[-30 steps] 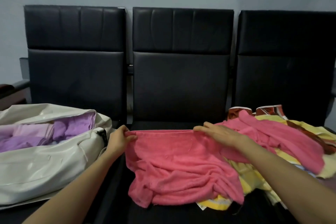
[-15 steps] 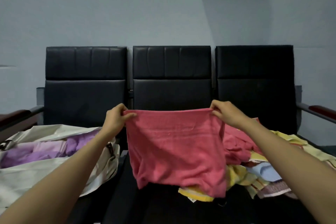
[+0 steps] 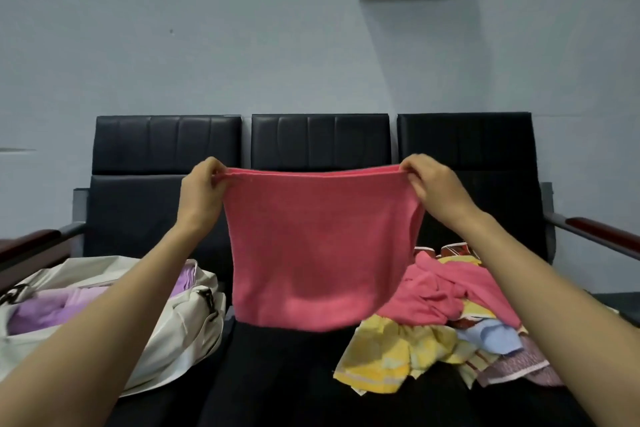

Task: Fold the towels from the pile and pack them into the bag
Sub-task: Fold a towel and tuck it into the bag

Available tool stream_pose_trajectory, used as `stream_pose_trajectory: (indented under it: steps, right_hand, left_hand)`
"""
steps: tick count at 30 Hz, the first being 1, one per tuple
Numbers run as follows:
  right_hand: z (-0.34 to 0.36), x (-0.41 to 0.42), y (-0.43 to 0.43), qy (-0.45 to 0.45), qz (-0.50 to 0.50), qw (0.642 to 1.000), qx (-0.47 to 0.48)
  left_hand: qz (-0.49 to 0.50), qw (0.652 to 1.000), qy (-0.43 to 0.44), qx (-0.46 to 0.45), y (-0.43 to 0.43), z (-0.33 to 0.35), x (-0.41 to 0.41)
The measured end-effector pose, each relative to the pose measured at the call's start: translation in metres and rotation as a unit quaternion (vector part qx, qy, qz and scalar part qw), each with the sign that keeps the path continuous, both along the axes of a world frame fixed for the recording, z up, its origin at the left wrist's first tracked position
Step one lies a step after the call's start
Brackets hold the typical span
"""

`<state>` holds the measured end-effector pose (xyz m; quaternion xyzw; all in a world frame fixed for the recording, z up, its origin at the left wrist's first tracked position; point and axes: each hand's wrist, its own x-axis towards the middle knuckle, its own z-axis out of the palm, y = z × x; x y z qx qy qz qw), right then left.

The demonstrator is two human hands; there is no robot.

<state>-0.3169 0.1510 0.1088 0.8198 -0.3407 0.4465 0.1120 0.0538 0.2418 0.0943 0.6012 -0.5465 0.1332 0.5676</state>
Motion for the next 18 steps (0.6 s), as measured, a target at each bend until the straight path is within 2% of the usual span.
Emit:
stream_pose_trajectory:
  steps: [2,3,8,12,16,18]
  right_hand:
    - [0.007,-0.002,0.001,-0.055,0.017,0.997,-0.053]
    - [0.01,-0.002,-0.001,-0.054,0.019,0.997,-0.049]
    - [-0.003,0.002,-0.027,0.032,0.012,0.997,0.069]
    - [-0.03,0.016,-0.059,0.095,-0.078,0.982,0.145]
    - [-0.031,0.03,-0.074,0.0,-0.091,0.992,0.092]
    - [-0.026,0.034,-0.075,-0.038,-0.094,0.993,0.066]
  left_hand:
    - [-0.019,0.999,0.012,-0.044,0.001,0.005,-0.003]
    - [-0.029,0.999,0.011,-0.038,-0.001,0.006,-0.002]
    - [0.015,0.995,-0.036,0.092,-0.022,-0.011,0.017]
    - [0.06,0.98,-0.038,0.184,-0.043,-0.031,0.02]
    - [0.094,0.988,0.007,0.121,-0.056,-0.017,0.013]
    - [0.067,0.994,0.033,0.078,-0.057,-0.009,0.014]
